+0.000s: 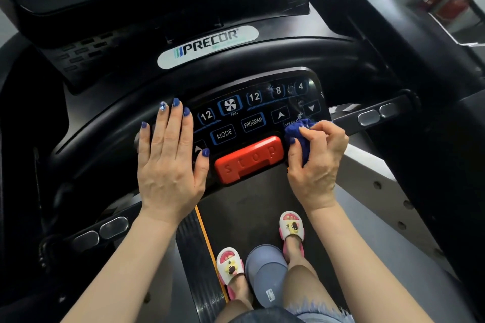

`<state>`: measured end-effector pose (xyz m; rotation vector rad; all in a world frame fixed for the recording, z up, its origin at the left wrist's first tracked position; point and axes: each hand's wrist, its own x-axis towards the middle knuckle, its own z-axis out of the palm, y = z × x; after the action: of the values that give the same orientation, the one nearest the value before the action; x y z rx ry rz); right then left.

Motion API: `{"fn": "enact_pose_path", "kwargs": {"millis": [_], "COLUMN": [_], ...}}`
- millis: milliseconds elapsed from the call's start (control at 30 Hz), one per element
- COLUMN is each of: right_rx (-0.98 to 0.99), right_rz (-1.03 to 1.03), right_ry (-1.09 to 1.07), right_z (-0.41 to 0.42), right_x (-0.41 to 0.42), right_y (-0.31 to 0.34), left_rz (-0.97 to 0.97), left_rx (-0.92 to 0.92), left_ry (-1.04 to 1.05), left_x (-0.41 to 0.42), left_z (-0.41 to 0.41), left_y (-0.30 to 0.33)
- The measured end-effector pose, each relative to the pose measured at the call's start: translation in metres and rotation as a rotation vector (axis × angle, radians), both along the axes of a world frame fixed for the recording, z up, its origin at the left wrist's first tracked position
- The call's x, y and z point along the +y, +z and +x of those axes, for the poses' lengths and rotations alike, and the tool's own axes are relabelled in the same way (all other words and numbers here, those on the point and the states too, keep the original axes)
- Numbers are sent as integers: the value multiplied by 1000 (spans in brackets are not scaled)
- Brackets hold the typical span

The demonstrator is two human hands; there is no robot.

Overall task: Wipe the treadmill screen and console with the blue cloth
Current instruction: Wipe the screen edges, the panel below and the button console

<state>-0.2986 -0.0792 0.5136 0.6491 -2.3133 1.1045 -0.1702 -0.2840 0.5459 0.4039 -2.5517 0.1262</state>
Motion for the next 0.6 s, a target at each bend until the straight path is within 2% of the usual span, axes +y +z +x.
{"fn": "enact_pose_path", "kwargs": {"millis": [133,300,433,467,600], "right_rx": [37,-118,-3,5,-127], "right_rz": [53,-98,52,75,-71], "right_ry": [30,-208,71,81,-189], "right_z": [-5,-7,-3,-8,-22], "right_x": [14,-15,11,16,-6], "right_y": [-12,2,-8,-7,8], "left_rz": [-5,-1,0,-2,-8], "left_rx": [-5,-25,-26,-21,-14], "left_ry": [-5,-5,0,-1,-8], "left_x": [0,-1,0,0,-1], "left_z": [1,1,2,2,1], "left_y": [-3,-3,-4,-4,-3]}}
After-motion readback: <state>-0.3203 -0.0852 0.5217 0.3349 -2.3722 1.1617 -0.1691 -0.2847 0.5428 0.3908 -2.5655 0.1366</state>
